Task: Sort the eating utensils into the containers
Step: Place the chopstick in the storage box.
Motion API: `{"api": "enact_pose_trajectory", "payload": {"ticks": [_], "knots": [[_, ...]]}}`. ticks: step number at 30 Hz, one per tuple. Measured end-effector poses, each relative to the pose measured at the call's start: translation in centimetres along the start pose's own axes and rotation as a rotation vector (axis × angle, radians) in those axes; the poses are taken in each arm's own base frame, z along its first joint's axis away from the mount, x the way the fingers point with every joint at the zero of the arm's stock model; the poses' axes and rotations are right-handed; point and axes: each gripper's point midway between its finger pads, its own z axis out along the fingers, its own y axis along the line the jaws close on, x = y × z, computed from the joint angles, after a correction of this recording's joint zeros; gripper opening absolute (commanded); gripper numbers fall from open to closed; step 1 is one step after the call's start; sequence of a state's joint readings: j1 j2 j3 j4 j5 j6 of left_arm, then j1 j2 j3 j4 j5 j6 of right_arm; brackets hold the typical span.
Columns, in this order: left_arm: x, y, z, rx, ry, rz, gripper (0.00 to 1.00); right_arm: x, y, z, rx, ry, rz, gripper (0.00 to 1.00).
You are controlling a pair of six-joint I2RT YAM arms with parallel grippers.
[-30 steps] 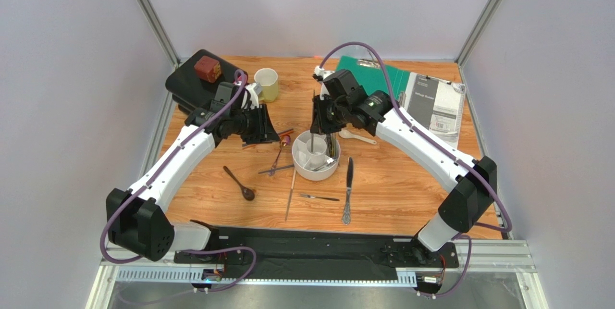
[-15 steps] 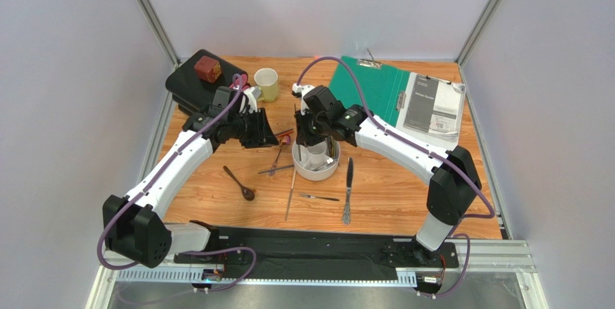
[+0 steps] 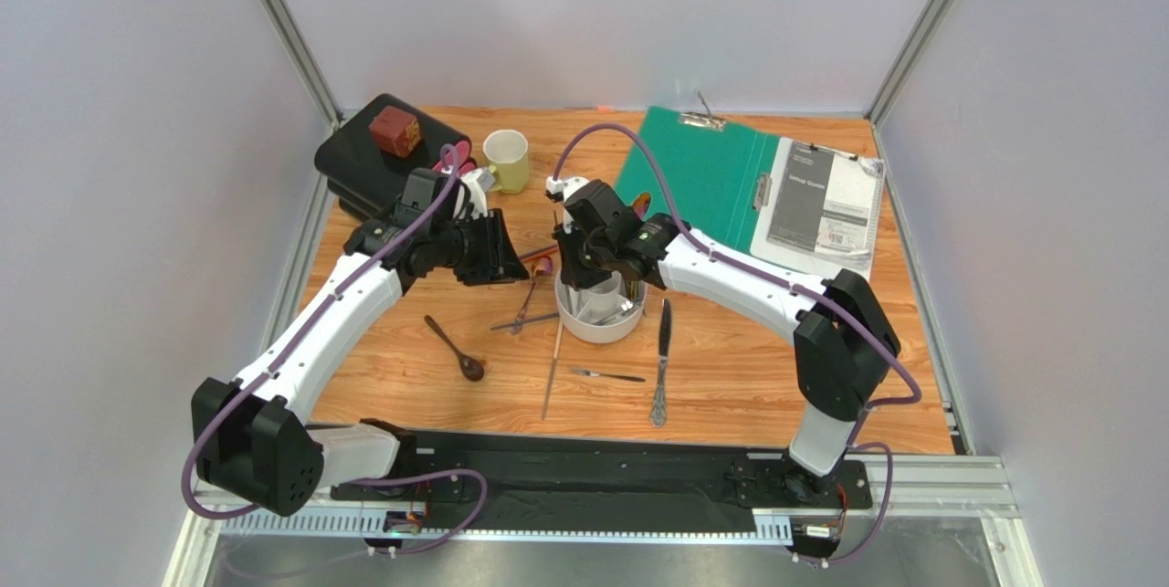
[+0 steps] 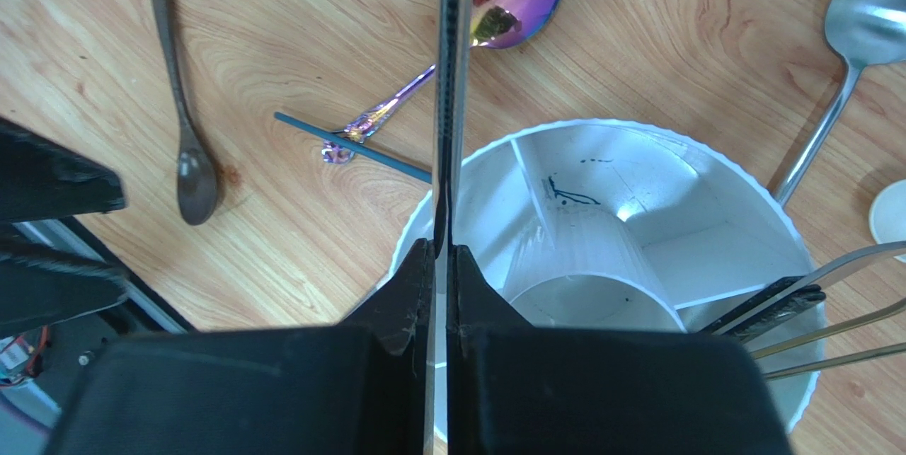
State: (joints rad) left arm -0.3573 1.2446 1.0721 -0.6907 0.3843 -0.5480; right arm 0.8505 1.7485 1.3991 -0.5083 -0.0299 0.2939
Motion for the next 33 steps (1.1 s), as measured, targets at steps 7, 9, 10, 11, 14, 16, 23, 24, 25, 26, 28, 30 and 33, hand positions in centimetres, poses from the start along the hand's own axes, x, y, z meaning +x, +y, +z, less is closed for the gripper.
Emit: {"api": "enact_pose_trajectory", "payload": {"ticks": [7, 9, 10, 11, 14, 16, 23, 24, 25, 26, 28, 30, 33], "knots": [[0.0, 0.0, 0.0, -0.001, -0.001, 0.002, 0.4, 1.1, -0.5, 0.8, 0.018, 0.031, -0.001, 0.02], [0.0, 0.0, 0.0, -0.001, -0.001, 0.003, 0.4, 1.5, -0.6, 1.0, 0.017, 0.034, 0.006, 0.1], [0.0, 0.0, 0.0, -0.001, -0.001, 0.003, 0.4, 1.9, -0.7, 1.1, 0.017, 0.04, 0.01, 0.15], [0.0, 0.0, 0.0, -0.001, -0.001, 0.003, 0.4, 2.4, -0.7, 1.2, 0.018, 0.05, 0.01, 0.23], [0.0, 0.0, 0.0, -0.001, 0.001, 0.002, 0.4, 4.1, -1.1, 1.5, 0.028, 0.091, 0.014, 0.26], [0.0, 0.1, 0.1, -0.002, 0.004, 0.001, 0.4, 4.7, -1.2, 1.6, 0.03, 0.103, 0.013, 0.28], [0.1, 0.3, 0.5, -0.005, 0.017, -0.004, 0.4, 3.9, -1.4, 0.3, 0.047, 0.061, 0.011, 0.33], [0.2, 0.3, 0.6, -0.005, 0.019, -0.005, 0.4, 3.7, -1.5, 0.2, 0.051, 0.055, 0.011, 0.33], [0.2, 0.3, 0.7, -0.004, 0.024, -0.006, 0.4, 3.5, -1.5, 0.0, 0.054, 0.048, 0.01, 0.33], [0.3, 0.3, 0.8, -0.004, 0.028, -0.007, 0.4, 3.4, -1.6, -0.1, 0.058, 0.044, 0.01, 0.34], [0.3, 0.4, 1.0, -0.005, 0.035, -0.01, 0.4, 3.1, -1.6, -0.5, 0.064, 0.034, 0.01, 0.34], [0.4, 0.5, 1.2, -0.006, 0.044, -0.012, 0.4, 2.6, -1.6, -0.9, 0.069, 0.02, 0.011, 0.34], [0.5, 0.7, 1.4, -0.012, 0.051, -0.013, 0.41, 1.3, -1.5, -1.8, 0.074, -0.013, 0.022, 0.35]]}}
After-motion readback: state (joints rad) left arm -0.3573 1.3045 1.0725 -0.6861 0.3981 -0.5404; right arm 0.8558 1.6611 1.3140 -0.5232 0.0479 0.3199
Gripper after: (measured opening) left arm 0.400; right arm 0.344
